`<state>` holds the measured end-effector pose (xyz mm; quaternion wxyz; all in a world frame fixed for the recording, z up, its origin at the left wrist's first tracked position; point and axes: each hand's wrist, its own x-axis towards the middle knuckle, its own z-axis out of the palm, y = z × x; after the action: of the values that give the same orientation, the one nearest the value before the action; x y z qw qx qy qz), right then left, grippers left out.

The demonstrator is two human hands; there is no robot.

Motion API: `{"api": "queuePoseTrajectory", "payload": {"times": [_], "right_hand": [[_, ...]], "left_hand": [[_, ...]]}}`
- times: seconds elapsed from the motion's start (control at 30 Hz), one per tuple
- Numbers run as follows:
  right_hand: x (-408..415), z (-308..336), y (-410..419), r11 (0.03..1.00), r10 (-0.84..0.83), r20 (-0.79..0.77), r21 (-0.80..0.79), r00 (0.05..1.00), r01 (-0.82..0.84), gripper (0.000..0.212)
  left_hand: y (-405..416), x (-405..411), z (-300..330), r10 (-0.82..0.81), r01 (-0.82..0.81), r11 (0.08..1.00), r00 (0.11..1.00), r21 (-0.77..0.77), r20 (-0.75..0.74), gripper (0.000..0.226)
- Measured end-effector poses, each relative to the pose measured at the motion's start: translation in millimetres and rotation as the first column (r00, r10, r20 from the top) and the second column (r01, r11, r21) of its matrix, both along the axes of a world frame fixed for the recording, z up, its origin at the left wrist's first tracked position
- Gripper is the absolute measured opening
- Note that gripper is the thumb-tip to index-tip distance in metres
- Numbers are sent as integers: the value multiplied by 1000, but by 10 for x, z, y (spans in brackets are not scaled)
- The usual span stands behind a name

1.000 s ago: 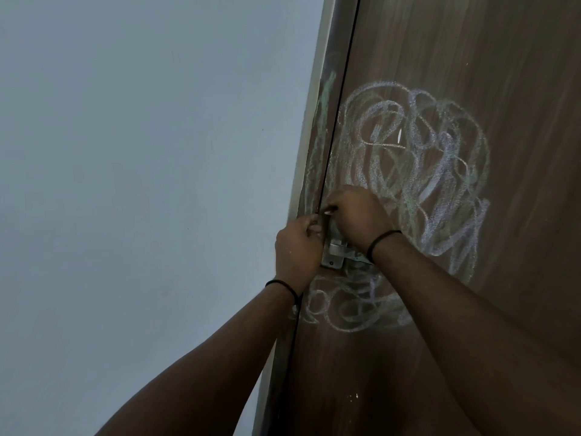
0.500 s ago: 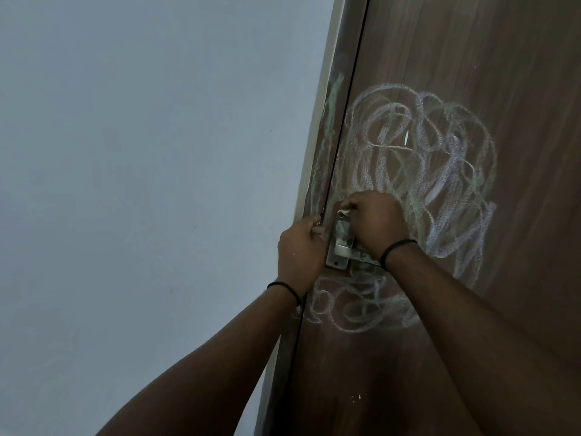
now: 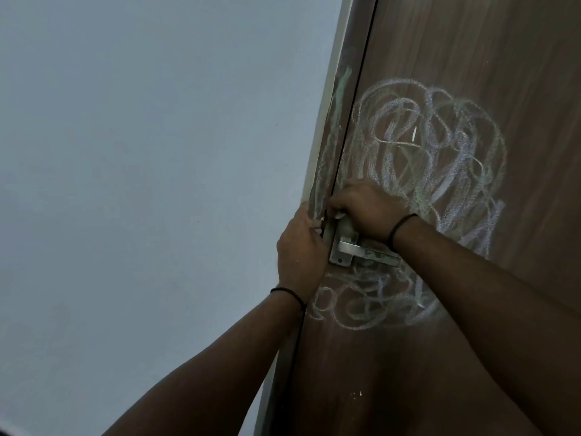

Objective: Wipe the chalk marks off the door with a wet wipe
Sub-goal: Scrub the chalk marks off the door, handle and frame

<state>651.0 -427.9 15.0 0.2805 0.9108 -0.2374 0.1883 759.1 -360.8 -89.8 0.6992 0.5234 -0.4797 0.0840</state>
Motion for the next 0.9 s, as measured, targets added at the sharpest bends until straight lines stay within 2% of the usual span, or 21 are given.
{"api": "queuePoseTrajectory", "payload": {"times": [0.1, 0.17, 0.27, 0.3, 0.37, 0.43, 0.53, 0.6, 0.63, 0.8, 0.9], "right_hand": [[62, -185, 56, 997, -20, -85, -72, 996, 14, 22], [40, -251, 54, 994, -19, -101, -113, 995, 7, 29], [-35, -163, 35, 991, 6, 145, -131, 989, 13, 43], [-29, -155, 70, 988, 18, 169, -156, 986, 9, 43], [-12, -192, 132, 980, 29, 78, -200, 997, -12, 34], [-23, -179, 104, 988, 9, 45, -153, 999, -2, 31], [-117, -80, -12, 993, -48, 314, -91, 948, 81, 32], [-230, -126, -56, 994, -52, 540, -51, 840, 94, 23], [-283, -190, -56, 996, -51, 597, -27, 801, 84, 19], [-386, -478, -61, 982, -97, 740, 182, 665, -59, 12], [-359, -499, -87, 967, -162, 766, 248, 622, -54, 10]], "left_hand": [[21, -16, -29, -43, 43, 999, 999, 9, -31, 53], [20, 6, -80, -31, 31, 999, 999, 8, -15, 46], [19, 48, -115, -3, 3, 1000, 1000, -13, 1, 37], [15, 57, -114, 0, 0, 1000, 1000, -9, 1, 36], [1, 54, -108, -2, 2, 1000, 1000, 9, -2, 36], [-15, 33, -107, -19, 19, 1000, 1000, 22, -12, 35], [-40, 1, -127, -34, 34, 999, 999, 33, -19, 33], [-58, -11, -147, -25, 26, 998, 999, 54, -25, 31], [-73, -15, -151, -24, 26, 997, 999, 66, -30, 29], [-148, -87, -104, -45, 46, 992, 999, 114, -9, 22], [-133, -136, -67, -101, 102, 984, 995, 148, -18, 25]]}}
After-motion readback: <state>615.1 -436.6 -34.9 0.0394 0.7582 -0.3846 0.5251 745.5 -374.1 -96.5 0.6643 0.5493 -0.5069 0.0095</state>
